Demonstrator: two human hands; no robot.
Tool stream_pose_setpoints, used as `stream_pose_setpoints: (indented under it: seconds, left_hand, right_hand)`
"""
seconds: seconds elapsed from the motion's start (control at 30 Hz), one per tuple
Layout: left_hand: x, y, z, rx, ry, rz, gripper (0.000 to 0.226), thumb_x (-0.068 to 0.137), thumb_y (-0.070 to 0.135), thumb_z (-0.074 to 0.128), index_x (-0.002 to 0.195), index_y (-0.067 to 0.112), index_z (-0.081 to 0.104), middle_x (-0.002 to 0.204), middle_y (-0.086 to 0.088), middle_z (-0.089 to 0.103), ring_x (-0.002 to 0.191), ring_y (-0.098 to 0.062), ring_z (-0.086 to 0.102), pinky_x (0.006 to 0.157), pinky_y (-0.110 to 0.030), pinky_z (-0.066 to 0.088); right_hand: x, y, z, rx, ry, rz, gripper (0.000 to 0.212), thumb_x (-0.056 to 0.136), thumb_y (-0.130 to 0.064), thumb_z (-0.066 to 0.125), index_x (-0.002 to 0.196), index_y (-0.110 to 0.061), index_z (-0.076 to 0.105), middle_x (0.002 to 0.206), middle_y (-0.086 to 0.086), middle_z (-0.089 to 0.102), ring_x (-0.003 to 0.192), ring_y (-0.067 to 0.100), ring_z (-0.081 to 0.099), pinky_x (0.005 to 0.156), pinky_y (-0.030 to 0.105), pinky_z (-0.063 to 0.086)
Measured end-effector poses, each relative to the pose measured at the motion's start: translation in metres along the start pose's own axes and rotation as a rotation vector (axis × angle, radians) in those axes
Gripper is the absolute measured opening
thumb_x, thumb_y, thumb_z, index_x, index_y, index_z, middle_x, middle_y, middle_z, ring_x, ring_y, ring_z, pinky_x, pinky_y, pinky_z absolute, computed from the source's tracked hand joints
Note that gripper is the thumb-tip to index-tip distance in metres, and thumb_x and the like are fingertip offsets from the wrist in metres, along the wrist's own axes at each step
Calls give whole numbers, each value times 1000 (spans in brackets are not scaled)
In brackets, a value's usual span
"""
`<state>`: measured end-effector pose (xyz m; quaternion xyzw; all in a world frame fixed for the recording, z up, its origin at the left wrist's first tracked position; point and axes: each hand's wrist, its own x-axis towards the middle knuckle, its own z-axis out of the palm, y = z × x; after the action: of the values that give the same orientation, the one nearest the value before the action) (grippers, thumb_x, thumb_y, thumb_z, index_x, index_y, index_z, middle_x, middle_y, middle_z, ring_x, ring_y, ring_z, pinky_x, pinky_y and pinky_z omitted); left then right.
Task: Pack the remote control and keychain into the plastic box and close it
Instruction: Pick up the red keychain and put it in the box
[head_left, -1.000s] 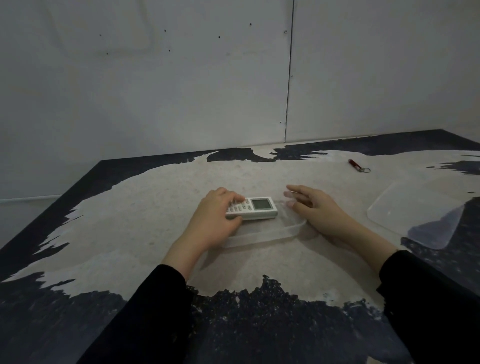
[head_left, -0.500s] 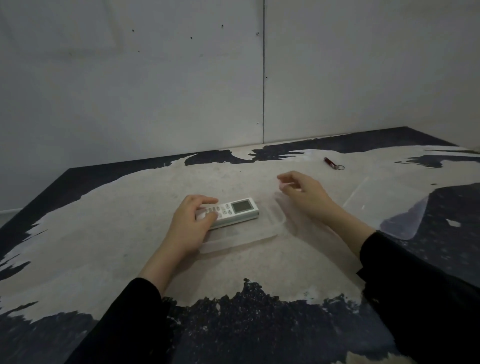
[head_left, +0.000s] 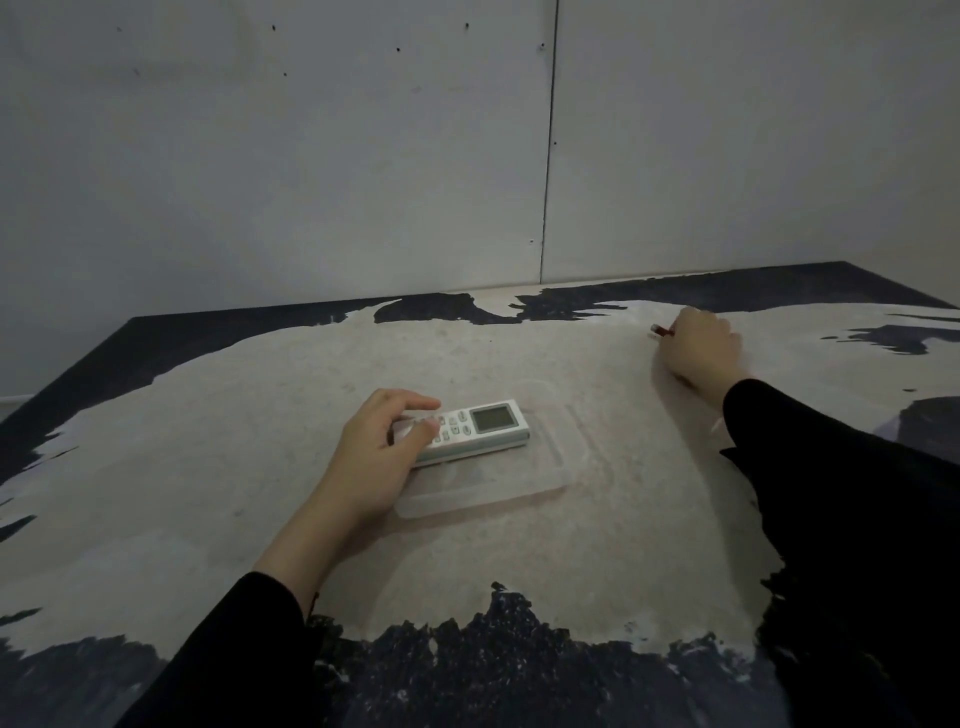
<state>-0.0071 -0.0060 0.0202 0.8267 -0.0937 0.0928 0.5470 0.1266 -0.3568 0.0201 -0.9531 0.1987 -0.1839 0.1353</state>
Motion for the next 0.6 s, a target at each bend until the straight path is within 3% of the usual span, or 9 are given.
stream_pose_setpoints:
  seconds: [0.1, 0.2, 0.23, 0.3, 0.4, 0.5, 0.6]
  left_hand:
    - [0, 2, 1, 9, -10, 3, 17, 91, 21, 53, 104, 23, 63, 113, 7, 53, 99, -7, 53, 64, -2, 44]
    - [-1, 4, -1, 89, 14, 12, 20, 90, 23, 53, 108, 24, 62, 119, 7, 50, 110, -9, 49, 81, -13, 46]
    - [-2, 5, -3, 152, 42, 41, 22, 90, 24, 54, 110, 24, 61, 122, 7, 48, 114, -9, 46, 90, -17, 42]
    - [-4, 13, -9, 251, 109, 149, 25, 88, 25, 56, 113, 24, 59, 122, 6, 49, 115, -7, 43, 91, -14, 35]
    - [-5, 29, -10, 246, 54, 285, 30, 82, 30, 65, 112, 26, 59, 107, 11, 60, 100, 2, 54, 83, -7, 39]
    - [-12, 39, -8, 193, -87, 280, 23, 78, 22, 70, 100, 23, 66, 87, 8, 69, 82, 2, 62, 74, -6, 46]
    - [-14, 41, -7, 218, -115, 227, 10, 76, 12, 72, 87, 14, 71, 78, -2, 72, 74, -9, 65, 69, -16, 51]
  right_hand:
    - [-13, -21, -13, 396, -63, -24, 17, 89, -16, 52, 102, -4, 56, 104, 20, 67, 102, 35, 60, 83, 39, 46]
    - [-47, -54, -39, 823, -213, -91, 10, 89, -20, 58, 94, -11, 57, 78, 14, 63, 62, 24, 67, 54, 28, 46]
    - [-59, -63, -48, 861, -262, -164, 8, 88, -22, 59, 91, -14, 59, 71, 9, 59, 50, 17, 61, 50, 27, 47]
    - [-89, -81, -64, 833, -346, -375, 3, 86, -23, 62, 84, -21, 63, 61, -2, 54, 39, 7, 50, 43, 22, 46]
    - [-129, -99, -73, 682, -426, -651, 3, 84, -24, 66, 85, -26, 69, 64, -11, 59, 49, -3, 51, 50, 10, 41]
    - [-158, -106, -69, 615, -486, -734, 6, 82, -27, 67, 88, -26, 70, 75, -5, 66, 67, 5, 57, 68, 26, 48]
    - [-167, -103, -65, 586, -550, -720, 18, 82, -27, 67, 100, -26, 67, 87, -1, 69, 74, 18, 63, 71, 30, 50]
